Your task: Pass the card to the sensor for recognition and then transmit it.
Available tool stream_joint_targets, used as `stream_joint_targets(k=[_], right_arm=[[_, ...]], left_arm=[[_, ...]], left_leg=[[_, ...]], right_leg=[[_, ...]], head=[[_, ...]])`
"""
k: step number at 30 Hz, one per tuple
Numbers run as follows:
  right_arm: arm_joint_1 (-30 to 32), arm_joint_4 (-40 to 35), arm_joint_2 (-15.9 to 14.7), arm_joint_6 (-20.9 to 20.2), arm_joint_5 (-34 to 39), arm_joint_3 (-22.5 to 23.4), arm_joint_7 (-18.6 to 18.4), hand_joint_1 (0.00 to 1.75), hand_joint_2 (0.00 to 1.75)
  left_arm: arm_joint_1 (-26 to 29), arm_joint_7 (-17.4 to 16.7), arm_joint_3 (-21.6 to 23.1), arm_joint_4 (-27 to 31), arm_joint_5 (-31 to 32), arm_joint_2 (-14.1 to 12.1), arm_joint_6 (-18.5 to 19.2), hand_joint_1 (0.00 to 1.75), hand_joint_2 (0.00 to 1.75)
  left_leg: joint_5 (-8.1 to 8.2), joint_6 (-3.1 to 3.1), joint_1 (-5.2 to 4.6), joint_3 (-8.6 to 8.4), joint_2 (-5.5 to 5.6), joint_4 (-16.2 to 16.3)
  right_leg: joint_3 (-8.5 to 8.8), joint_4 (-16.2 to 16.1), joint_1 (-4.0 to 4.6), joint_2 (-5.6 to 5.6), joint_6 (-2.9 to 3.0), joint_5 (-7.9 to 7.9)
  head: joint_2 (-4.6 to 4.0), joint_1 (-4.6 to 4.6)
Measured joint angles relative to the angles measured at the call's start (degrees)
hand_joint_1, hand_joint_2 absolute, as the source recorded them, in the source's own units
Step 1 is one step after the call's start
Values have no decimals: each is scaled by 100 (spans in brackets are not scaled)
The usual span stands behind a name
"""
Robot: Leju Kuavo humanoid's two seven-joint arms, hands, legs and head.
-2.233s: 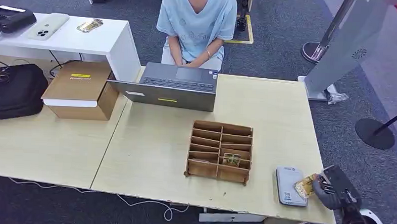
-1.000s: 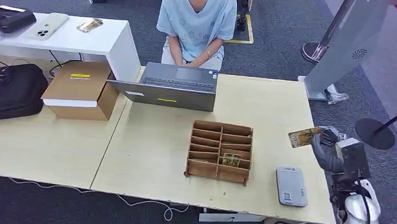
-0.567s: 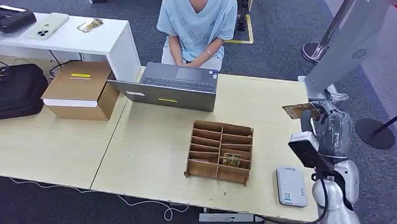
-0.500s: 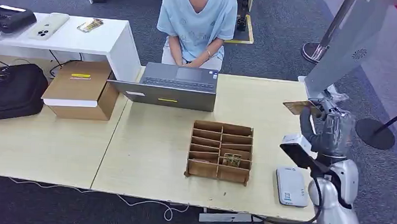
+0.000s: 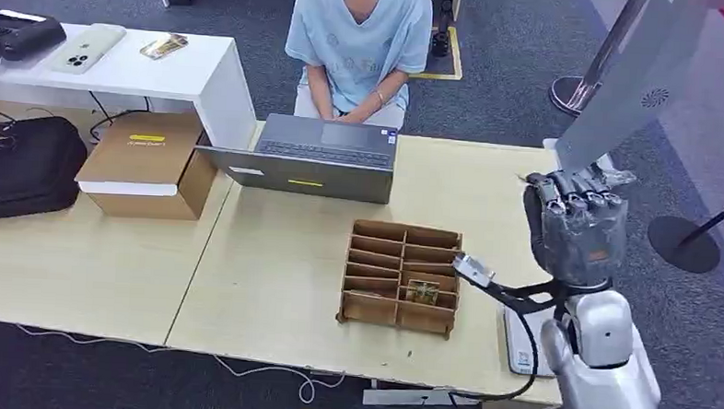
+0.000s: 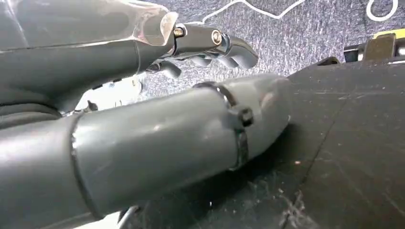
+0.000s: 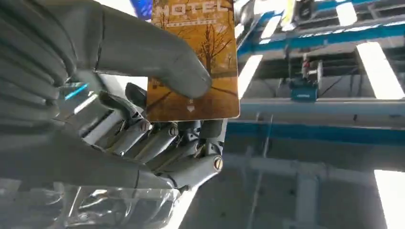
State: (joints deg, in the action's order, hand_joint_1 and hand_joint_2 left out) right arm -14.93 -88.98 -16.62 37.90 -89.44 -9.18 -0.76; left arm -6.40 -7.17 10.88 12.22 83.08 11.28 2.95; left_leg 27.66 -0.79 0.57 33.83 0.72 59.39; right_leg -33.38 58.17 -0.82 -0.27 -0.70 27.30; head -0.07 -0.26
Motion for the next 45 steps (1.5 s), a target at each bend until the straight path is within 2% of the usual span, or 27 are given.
stream_joint_targets(k=[2, 3, 4, 6, 8, 13, 15, 16, 18, 24, 29, 36, 38, 41, 45], right_arm=[[-514, 136, -420, -123, -24, -648, -1266, 175, 175], [-817, 249, -601, -132, -41, -1146, -1823, 175, 175], [-1066, 350, -761, -132, -68, -1579, -2058, 175, 175], [-1373, 514, -976, -132, -68, -2339, -2210, 175, 175], [-1538, 599, -1105, -129, -72, -2783, -2253, 175, 175], [-1817, 752, -1315, -127, -68, -3305, -2280, 175, 175], [-1865, 820, -1315, -114, -68, -3387, -2024, 175, 175], [-1869, 857, -1253, -116, -68, -3354, -1670, 175, 175], [-1871, 966, -1027, -225, -66, -3089, -679, 175, 175], [-2537, 1433, -540, -758, -57, -2752, 36, 175, 175], [-3061, 1816, -179, -1021, -48, -2594, 380, 175, 175], [-3626, 2241, 162, -1371, 311, -2561, 571, 175, 175], [-3778, 2376, 259, -1665, 698, -2537, 651, 175, 175], [-4055, 2577, 387, -2353, 1171, -2520, 747, 175, 175], [-4534, 3030, 620, -3037, 1449, -2544, 787, 175, 175]], left_arm=[[0, 0, 7, 0, -2, -2, -4, 0, 0], [-1, 0, 9, 0, -2, -2, -7, 0, 0], [0, 0, 11, 0, -2, -2, -13, 0, 0], [0, 0, 13, 0, -2, 0, -24, 0, 0], [6, 0, 13, 0, -4, 0, -24, 0, 0], [11, 0, 15, 0, -9, 0, -28, 0, 0], [12, 0, 15, 0, -9, 0, -39, 0, 0], [12, 0, 15, 0, -13, 2, -44, 0, 0], [20, 4, 15, 0, -26, 2, -65, 0, 0], [24, 30, 15, 0, -28, 2, -74, 0, 0], [25, 98, 22, 0, -26, 0, -72, 0, 0], [28, 101, 26, 0, -44, -2, -74, 0, 0], [29, 101, 26, 0, -63, -4, -81, 0, 0], [48, 101, 26, 0, -100, -17, -129, 0, 0], [57, 101, 26, 0, -131, -20, -146, 0, 0]], left_leg=[[-5, 0, -3, 1, -6, 0], [-5, 0, -3, -14, -16, 0], [-4, 0, -2, -25, -26, 1], [-5, 0, -2, -26, -17, 3], [-12, 3, 0, -15, 11, 3], [-14, -2, 0, -11, 9, 1], [-13, -2, 0, -8, 9, 0], [-14, -2, 1, -8, 9, 0], [-14, -2, 0, -8, 8, 0], [-21, -6, 0, -10, 7, 0], [-24, -9, 0, -10, 10, 1], [-23, -9, 0, -6, 9, 1], [-23, -9, 0, -8, 6, 1], [-24, -9, 0, -7, 7, 1], [-24, -10, 0, -7, 6, 1]], right_leg=[[-5, 2, -4, 9, -3, -7], [-5, 1, -4, 22, -1, -9], [-3, -3, -3, 32, 0, -11], [-2, -3, -4, 25, -2, -13], [-2, -3, -2, -8, -2, -11], [-4, -2, 0, -2, -2, -11], [-4, -2, 0, -2, -2, -11], [-4, -2, 0, -3, -2, -11], [-5, -1, -1, -1, -2, -11], [-5, 2, -1, -1, 4, -17], [-5, 3, -1, -4, 4, -17], [-7, 4, -1, -3, 4, -17], [-8, 4, -1, 0, 4, -17], [-8, 4, -1, -1, 4, -17], [-9, 9, 0, 2, 5, -18]], head=[[0, -2], [0, 9], [0, 0], [0, -4], [0, 0], [0, 0], [0, 0], [0, 0], [0, 0], [0, 0], [0, 0], [0, 2], [0, 2], [0, -2], [0, 0]])
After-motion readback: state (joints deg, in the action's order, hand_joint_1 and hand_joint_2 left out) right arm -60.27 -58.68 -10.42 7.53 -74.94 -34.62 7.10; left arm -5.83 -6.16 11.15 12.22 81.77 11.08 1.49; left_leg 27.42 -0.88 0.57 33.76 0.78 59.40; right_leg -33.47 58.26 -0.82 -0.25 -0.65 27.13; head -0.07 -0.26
